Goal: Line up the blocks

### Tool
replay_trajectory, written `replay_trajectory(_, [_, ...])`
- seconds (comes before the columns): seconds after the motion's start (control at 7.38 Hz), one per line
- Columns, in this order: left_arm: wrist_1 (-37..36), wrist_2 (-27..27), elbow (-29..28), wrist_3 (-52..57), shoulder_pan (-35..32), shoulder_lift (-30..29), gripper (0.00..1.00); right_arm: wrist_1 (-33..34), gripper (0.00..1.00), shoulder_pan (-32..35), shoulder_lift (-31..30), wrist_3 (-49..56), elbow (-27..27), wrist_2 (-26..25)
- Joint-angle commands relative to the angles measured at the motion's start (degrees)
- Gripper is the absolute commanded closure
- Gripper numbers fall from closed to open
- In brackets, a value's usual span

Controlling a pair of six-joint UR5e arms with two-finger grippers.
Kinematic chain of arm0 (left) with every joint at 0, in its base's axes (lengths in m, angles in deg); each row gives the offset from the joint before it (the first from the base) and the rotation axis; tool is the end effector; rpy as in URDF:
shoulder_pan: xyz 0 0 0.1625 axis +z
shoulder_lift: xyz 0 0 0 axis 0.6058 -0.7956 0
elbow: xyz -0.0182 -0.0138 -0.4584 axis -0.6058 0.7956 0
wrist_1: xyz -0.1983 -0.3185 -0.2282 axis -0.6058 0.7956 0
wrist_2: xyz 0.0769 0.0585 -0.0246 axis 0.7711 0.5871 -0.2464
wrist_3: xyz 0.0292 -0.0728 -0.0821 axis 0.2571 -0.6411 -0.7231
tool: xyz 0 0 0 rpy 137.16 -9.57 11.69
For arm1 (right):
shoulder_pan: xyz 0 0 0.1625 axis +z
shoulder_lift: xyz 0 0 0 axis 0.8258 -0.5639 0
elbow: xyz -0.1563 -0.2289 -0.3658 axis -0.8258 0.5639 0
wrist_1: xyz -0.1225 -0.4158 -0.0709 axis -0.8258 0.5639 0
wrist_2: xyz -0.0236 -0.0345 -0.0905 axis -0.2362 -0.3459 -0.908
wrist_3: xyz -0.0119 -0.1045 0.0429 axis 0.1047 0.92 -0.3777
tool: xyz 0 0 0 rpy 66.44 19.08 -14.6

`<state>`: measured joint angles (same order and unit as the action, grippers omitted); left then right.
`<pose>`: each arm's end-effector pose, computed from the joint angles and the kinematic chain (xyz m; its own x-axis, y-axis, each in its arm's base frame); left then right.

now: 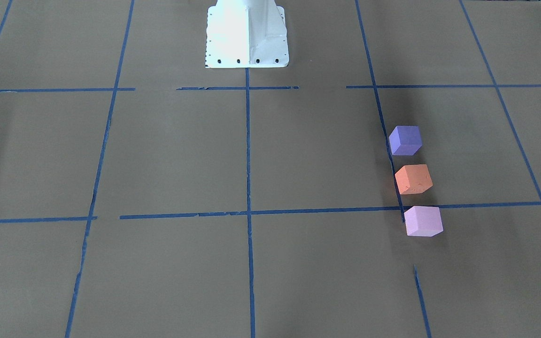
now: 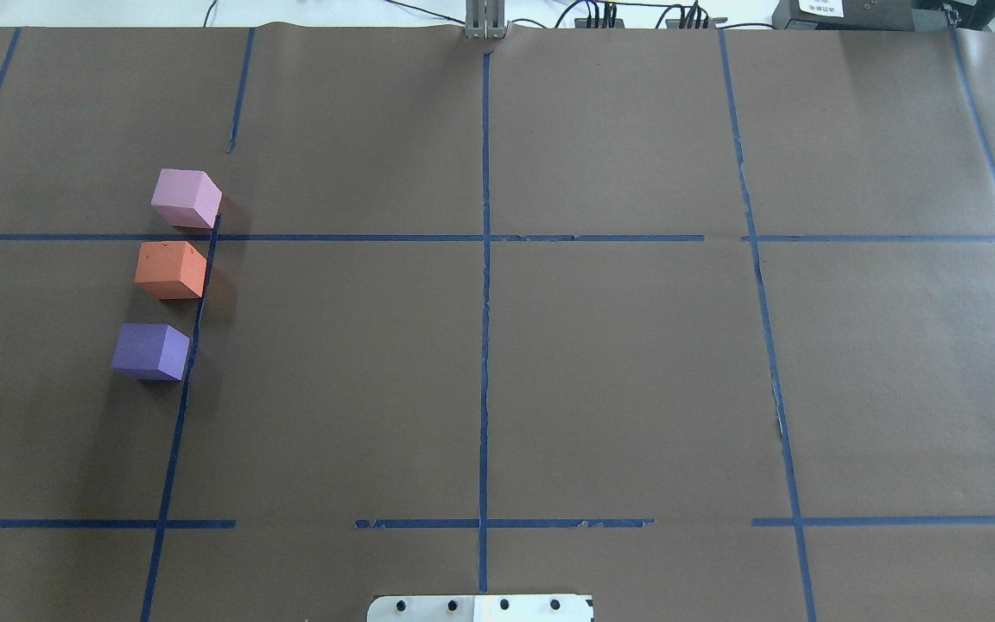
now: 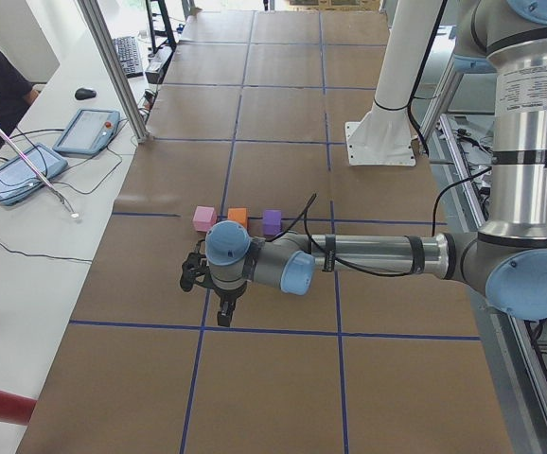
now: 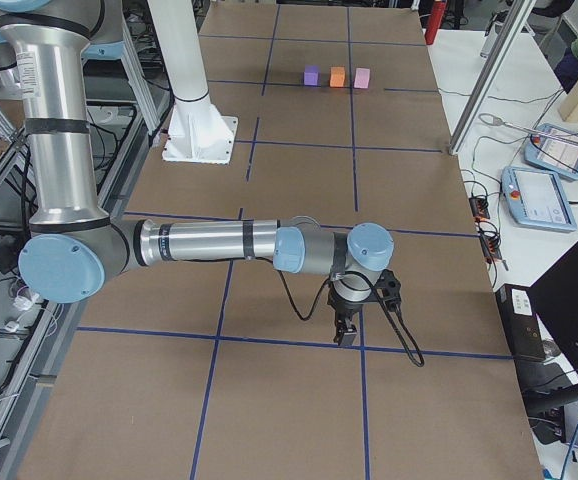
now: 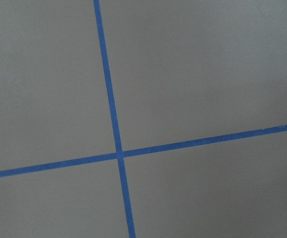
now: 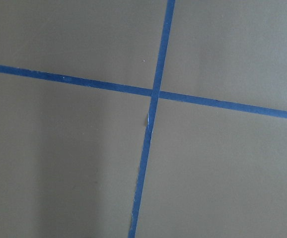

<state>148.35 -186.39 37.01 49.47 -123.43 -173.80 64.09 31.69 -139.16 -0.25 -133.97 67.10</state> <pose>-0.0146 -0.5080 0.6876 0.6575 0.1198 -0.7439 0.0000 0.9873 0.1589 0.0331 -0.5422 0.6792 0.7337 -0.1463 0.6635 0.1646 0.9857 0.0353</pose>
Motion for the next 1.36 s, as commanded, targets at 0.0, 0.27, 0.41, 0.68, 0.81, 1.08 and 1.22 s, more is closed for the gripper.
replay_trajectory(0.0, [1.13,-0.81,-1.55,3.49,-2.17,0.34,0.0,0.0,0.0,0.0,0.0,0.0,0.0,0.0])
replay_trajectory(0.27, [0.52,-1.16,-1.47,3.78,-3.49,0.34,0.0,0.0,0.0,0.0,0.0,0.0,0.0,0.0])
replay_trajectory(0.41, [-2.36,-1.08,-0.94,3.78,-4.02,0.16,0.0,0.0,0.0,0.0,0.0,0.0,0.0,0.0])
replay_trajectory(0.68, [-6.25,-0.2,-0.15,3.87,-4.64,-0.19,0.0,0.0,0.0,0.0,0.09,0.0,0.0,0.0])
replay_trajectory(0.81, [-6.34,-0.02,-0.23,4.48,-4.9,-0.1,0.0,0.0,0.0,0.0,0.0,0.0,0.0,0.0])
replay_trajectory(1.08, [-6.43,0.94,-0.23,5.8,-5.08,-0.1,0.0,0.0,0.0,0.0,0.0,0.0,0.0,0.0])
replay_trajectory(1.22, [-7.3,0.94,-0.23,5.8,-5.17,-0.1,0.0,0.0,0.0,0.0,0.0,0.0,0.0,0.0])
